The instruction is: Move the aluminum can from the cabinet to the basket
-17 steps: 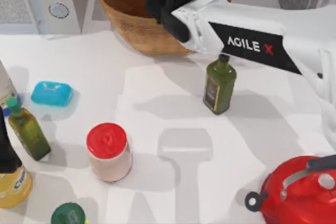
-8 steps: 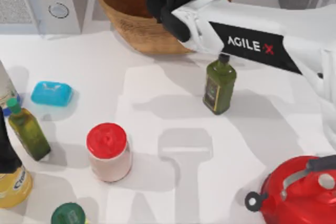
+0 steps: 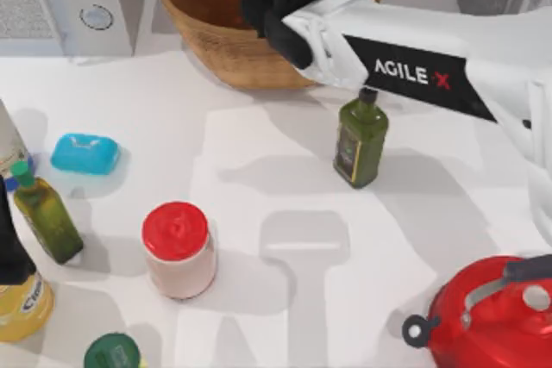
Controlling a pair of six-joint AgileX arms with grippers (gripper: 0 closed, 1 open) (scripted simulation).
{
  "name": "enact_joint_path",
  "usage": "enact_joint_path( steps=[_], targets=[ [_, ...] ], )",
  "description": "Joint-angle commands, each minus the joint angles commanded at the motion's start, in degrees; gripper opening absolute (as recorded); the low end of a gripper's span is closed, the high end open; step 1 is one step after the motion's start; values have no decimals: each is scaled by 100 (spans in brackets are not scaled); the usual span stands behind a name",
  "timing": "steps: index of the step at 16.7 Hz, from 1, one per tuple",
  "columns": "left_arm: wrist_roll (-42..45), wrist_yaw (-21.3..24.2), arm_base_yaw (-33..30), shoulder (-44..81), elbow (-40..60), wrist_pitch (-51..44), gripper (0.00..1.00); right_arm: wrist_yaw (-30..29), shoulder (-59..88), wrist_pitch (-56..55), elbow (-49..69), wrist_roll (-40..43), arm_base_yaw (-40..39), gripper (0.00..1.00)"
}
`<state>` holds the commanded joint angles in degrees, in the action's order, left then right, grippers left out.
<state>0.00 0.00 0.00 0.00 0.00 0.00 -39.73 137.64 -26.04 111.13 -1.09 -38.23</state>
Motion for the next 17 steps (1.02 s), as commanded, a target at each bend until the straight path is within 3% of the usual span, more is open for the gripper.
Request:
enact_joint_path(
  steps=[17],
  targets=[
    [0, 0, 0, 0, 0, 0, 100, 155, -560, 103, -441, 10, 124, 100]
  ],
)
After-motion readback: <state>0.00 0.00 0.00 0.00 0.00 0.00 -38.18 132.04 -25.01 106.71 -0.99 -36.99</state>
